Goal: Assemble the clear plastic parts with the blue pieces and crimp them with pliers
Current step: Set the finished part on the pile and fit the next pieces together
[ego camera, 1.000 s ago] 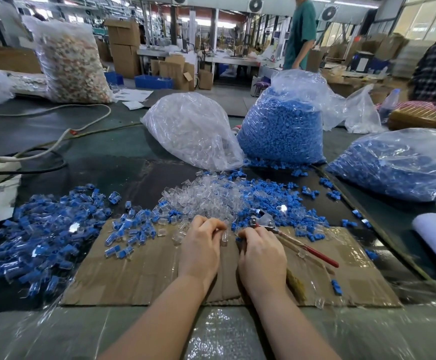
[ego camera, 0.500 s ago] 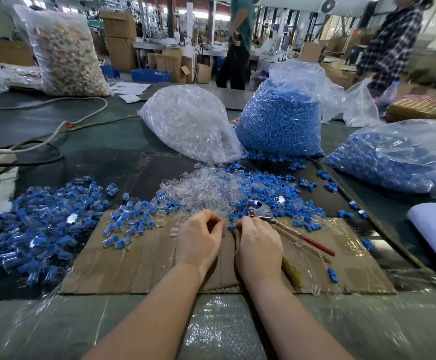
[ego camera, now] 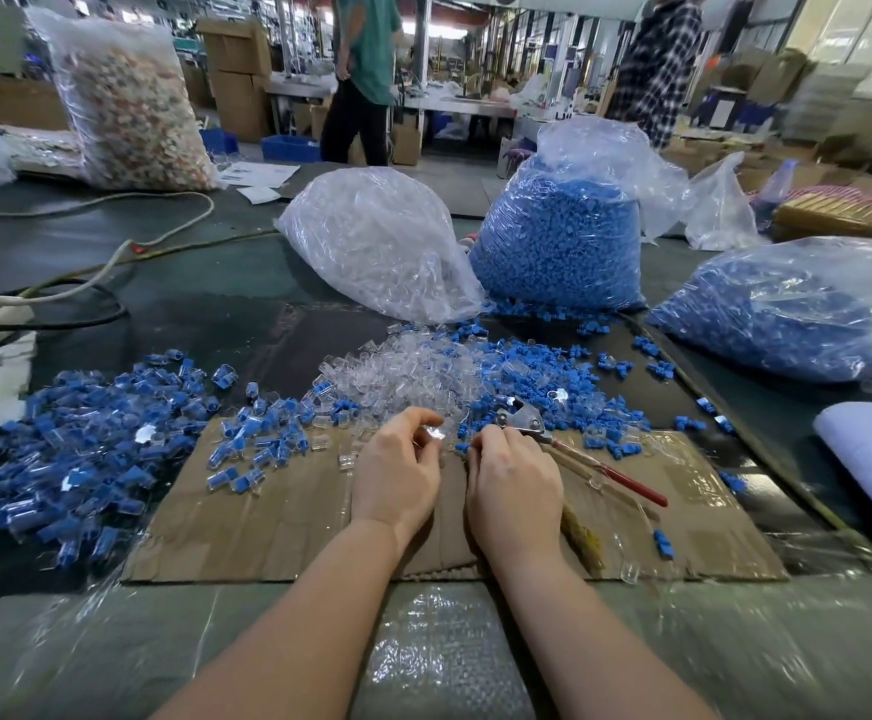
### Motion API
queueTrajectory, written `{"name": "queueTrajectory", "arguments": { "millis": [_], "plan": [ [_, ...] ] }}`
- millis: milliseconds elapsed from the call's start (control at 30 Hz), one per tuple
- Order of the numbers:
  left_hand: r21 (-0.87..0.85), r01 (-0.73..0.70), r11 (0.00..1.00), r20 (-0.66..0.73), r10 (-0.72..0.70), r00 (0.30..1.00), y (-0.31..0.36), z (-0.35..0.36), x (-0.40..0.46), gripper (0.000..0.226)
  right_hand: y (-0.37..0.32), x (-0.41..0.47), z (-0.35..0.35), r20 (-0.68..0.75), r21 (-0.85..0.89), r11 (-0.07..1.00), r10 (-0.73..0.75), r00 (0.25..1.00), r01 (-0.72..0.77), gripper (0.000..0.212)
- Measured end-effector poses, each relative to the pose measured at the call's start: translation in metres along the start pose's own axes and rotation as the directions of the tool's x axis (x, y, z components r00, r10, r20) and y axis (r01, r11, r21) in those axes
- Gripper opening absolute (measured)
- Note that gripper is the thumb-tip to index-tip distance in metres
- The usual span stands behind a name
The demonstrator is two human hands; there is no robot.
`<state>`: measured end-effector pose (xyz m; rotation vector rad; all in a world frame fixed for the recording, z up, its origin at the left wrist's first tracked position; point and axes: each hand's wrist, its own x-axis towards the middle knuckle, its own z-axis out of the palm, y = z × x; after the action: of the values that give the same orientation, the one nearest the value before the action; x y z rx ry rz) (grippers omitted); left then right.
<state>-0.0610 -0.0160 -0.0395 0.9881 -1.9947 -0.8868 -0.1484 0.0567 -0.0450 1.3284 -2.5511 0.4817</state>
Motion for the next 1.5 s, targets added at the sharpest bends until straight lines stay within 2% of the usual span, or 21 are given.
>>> {"name": "queueTrajectory", "arguments": {
  "millis": [167, 567, 767, 1133, 1500],
  "plan": [
    [0.024, -0.030, 0.999, 0.020, 0.029, 0.999, 0.0012, -0.0005, 0.0011, 0.025, -0.0015, -0.0005, -0.0009, -0.029, 0.017, 1.000, 0.002, 1.000, -0.002, 0.017],
    [0.035, -0.006, 0.999, 0.034, 0.005, 0.999, -0.0003, -0.0024, 0.0010, 0.018, -0.0033, -0.0024, -0.0006, -0.069, 0.082, 0.997, -0.004, 0.998, 0.010, 0.012],
    [-0.012, 0.017, 1.000, 0.060, -0.016, 0.998, -0.0021, -0.0017, 0.0014, 0.017, -0.0076, -0.0037, -0.0024, -0.120, 0.162, 0.986, -0.031, 0.992, 0.050, 0.005],
    [-0.133, 0.040, 0.990, 0.026, -0.037, 0.999, -0.0019, -0.0004, 0.0016, 0.025, -0.0055, -0.0038, -0.0029, -0.203, 0.280, 0.955, -0.038, 0.978, 0.095, 0.011],
    [-0.136, 0.028, 0.990, 0.057, -0.020, 0.998, -0.0013, -0.0036, -0.0006, 0.024, -0.0037, -0.0057, -0.0048, -0.157, 0.333, 0.936, -0.060, 0.986, 0.110, 0.012]
  ]
}}
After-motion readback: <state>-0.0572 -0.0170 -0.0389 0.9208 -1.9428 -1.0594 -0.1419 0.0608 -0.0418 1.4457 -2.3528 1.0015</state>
